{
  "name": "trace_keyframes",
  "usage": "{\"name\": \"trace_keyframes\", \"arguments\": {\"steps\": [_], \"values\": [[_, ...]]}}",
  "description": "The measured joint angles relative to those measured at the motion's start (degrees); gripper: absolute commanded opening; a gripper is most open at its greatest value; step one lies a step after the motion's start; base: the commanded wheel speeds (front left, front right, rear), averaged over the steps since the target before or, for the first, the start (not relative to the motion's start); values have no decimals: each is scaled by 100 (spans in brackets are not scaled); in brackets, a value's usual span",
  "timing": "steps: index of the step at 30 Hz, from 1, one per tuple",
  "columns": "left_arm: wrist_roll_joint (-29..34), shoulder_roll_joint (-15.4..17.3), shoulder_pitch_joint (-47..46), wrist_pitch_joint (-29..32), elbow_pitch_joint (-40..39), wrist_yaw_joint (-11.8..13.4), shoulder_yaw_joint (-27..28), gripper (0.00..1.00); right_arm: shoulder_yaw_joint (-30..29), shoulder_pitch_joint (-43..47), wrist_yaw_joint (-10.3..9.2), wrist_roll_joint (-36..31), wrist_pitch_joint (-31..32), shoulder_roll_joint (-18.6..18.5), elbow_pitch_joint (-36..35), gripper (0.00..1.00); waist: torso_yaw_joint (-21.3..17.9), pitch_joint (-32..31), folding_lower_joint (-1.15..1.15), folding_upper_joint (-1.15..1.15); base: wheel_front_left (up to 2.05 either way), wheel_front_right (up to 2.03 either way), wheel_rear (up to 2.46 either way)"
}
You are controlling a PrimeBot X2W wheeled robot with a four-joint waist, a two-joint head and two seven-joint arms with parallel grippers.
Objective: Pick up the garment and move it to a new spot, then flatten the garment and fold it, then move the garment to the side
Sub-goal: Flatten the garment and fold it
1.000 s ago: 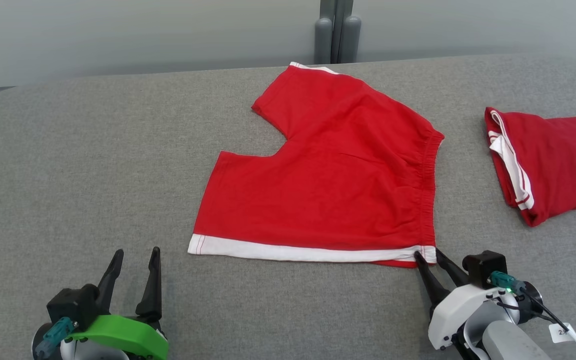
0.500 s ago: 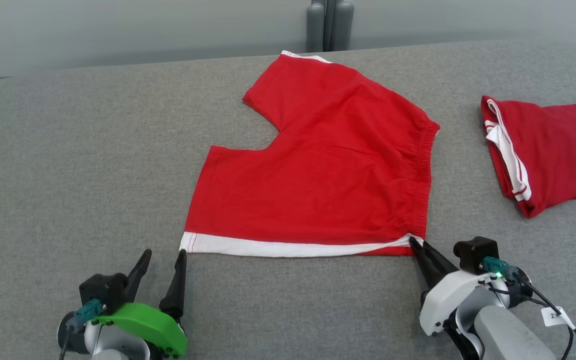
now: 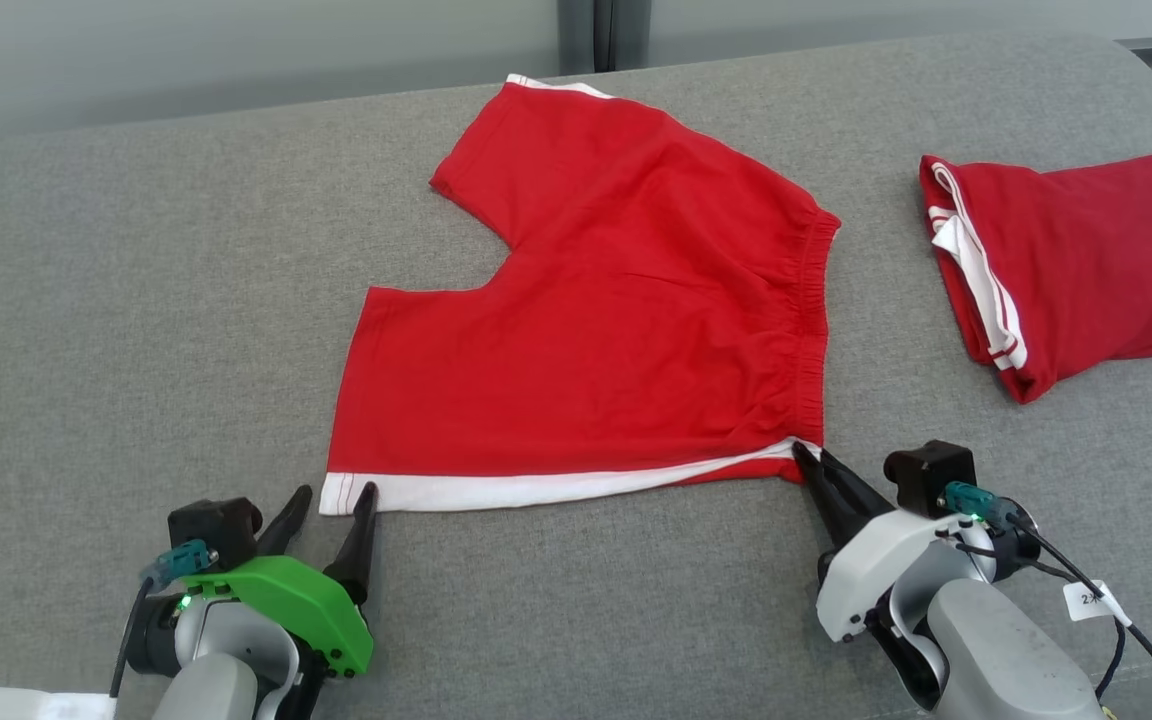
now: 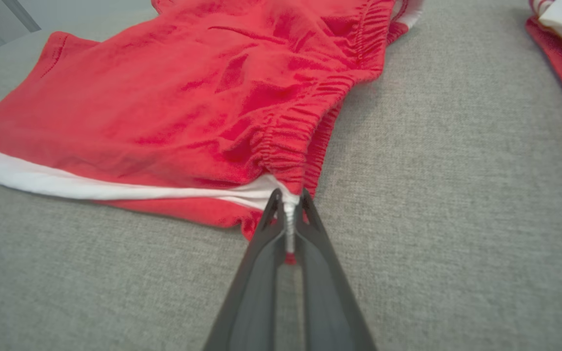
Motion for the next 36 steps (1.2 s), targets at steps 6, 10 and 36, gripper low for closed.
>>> {"name": "trace_keyframes", "arguments": {"steps": [6, 10, 36], "values": [[-98, 0, -186, 56, 191, 0, -25, 49, -10, -18, 5, 45, 0, 2, -3, 0, -30, 43, 0, 0, 0, 0, 0], [-98, 5, -227, 98, 274, 0, -58, 48, -12, -19, 5, 46, 0, 2, 2, 0, -26, 41, 0, 0, 0, 0, 0], [-754, 68, -312, 275, 203, -19, -549, 0, 90, -22, 4, 401, 0, -92, -416, 0, 119, -89, 0, 0, 0, 0, 0]]}}
